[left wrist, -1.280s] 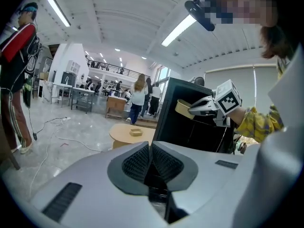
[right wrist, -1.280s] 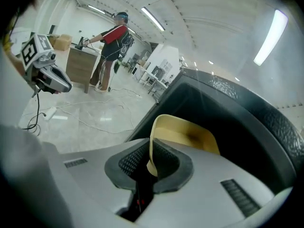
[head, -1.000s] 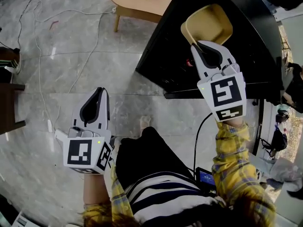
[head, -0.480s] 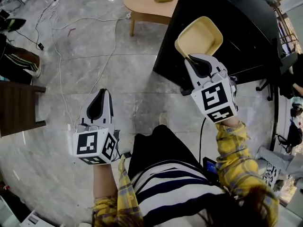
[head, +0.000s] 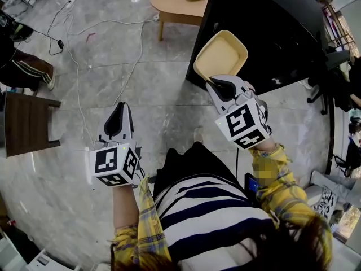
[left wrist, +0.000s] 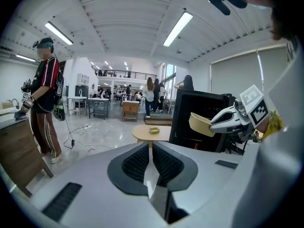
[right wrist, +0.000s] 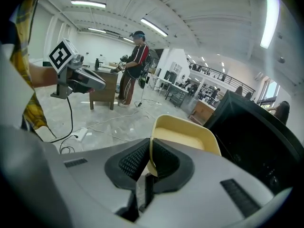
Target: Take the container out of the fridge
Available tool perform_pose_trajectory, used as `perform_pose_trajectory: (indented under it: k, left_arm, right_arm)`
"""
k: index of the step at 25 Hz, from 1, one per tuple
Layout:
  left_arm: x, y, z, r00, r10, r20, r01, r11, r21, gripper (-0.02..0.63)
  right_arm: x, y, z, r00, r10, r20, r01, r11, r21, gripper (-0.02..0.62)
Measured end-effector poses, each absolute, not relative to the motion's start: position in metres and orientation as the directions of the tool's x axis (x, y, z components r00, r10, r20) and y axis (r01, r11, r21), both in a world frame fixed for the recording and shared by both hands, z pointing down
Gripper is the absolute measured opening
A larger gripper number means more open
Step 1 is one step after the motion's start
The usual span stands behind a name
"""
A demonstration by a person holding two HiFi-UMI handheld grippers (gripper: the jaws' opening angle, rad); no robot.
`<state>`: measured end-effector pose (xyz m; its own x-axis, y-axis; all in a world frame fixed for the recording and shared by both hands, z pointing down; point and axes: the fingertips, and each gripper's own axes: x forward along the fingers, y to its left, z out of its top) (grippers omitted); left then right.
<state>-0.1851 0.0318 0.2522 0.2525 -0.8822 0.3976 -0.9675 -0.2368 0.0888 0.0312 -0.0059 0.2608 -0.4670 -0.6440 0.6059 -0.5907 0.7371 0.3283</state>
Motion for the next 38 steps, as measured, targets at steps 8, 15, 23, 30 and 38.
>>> perform_pose_trajectory:
  k: [8,15,23,30,38]
  left_arm:
    - [-0.184,0.051,0.251,0.256,-0.884,0.392,-0.967,-0.234,0.103,0.037]
    - [-0.185,0.065,0.259,0.251,-0.878,0.407,-0.968,-0.221,0.121,0.037]
    - [-0.189,0.079,0.258,0.238,-0.883,0.405,-0.971,-0.205,0.124,0.037]
    - [-0.193,0.084,0.258,0.224,-0.886,0.405,-0.974,-0.192,0.12,0.037]
    - [-0.197,0.081,0.257,0.229,-0.884,0.407,-0.973,-0.199,0.114,0.037]
  right_arm:
    - [0.017,0.032,0.274,-0.505,-0.589,0.631,-0.566,0.778,0.273,0.04]
    - [0.012,0.047,0.284,-0.513,-0.559,0.652,-0.547,0.798,0.253,0.04]
    - [0.001,0.059,0.284,-0.53,-0.536,0.657,-0.519,0.818,0.248,0.04]
    - [-0.005,0.065,0.288,-0.545,-0.516,0.66,-0.506,0.831,0.231,0.04]
    - [-0.015,0.065,0.291,-0.559,-0.5,0.661,-0.492,0.842,0.222,0.04]
